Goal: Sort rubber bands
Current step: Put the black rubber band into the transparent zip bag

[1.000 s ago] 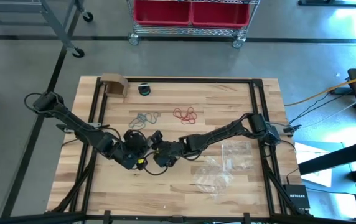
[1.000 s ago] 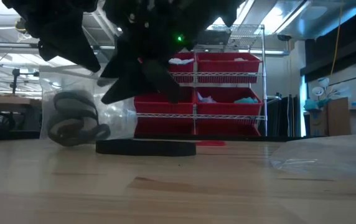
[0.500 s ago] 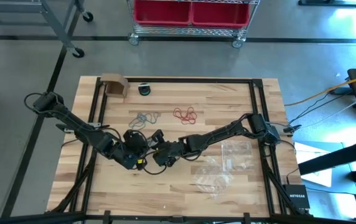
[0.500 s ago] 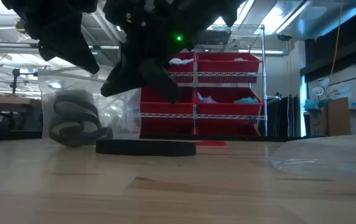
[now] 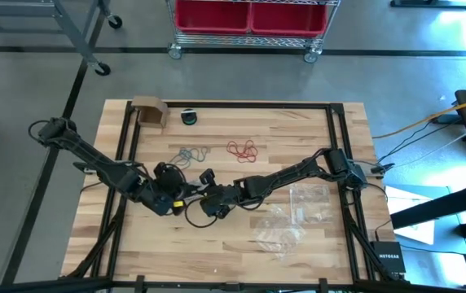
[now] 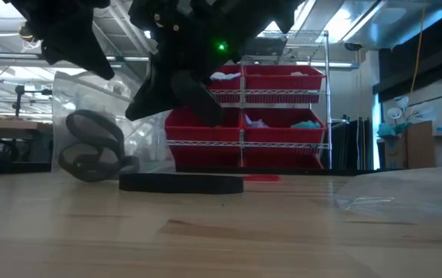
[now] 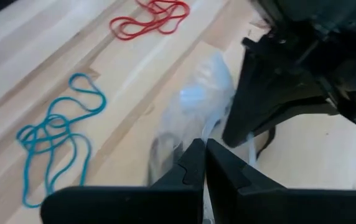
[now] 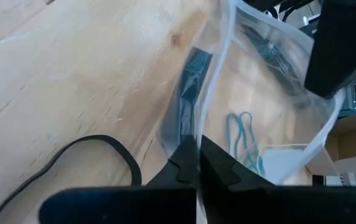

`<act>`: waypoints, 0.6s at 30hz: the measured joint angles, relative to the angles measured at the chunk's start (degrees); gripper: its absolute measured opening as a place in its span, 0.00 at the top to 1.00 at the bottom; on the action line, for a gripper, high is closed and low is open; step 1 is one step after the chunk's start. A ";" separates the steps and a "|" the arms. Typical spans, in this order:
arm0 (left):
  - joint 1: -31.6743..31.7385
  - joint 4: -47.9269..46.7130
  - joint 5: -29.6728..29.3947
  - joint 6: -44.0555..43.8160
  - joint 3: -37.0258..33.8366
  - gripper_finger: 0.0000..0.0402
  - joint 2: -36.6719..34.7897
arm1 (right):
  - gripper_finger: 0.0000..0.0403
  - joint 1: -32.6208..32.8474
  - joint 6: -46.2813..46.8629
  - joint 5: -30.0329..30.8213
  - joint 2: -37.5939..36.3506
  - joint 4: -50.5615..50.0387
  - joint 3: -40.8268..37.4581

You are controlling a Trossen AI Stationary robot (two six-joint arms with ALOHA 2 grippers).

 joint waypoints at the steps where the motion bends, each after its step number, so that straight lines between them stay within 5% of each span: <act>1: 0.00 -0.74 -0.20 -0.07 0.00 1.00 -0.08 | 1.00 0.00 0.00 -0.21 0.00 0.00 0.00; 11: 2.19 -7.52 -1.41 -2.99 -1.03 1.00 0.27 | 1.00 0.37 1.68 -3.10 0.00 0.20 0.02; 18: 2.25 -0.06 -2.00 3.44 -1.03 1.00 -0.21 | 1.00 0.44 3.71 -3.87 -0.02 -0.39 0.02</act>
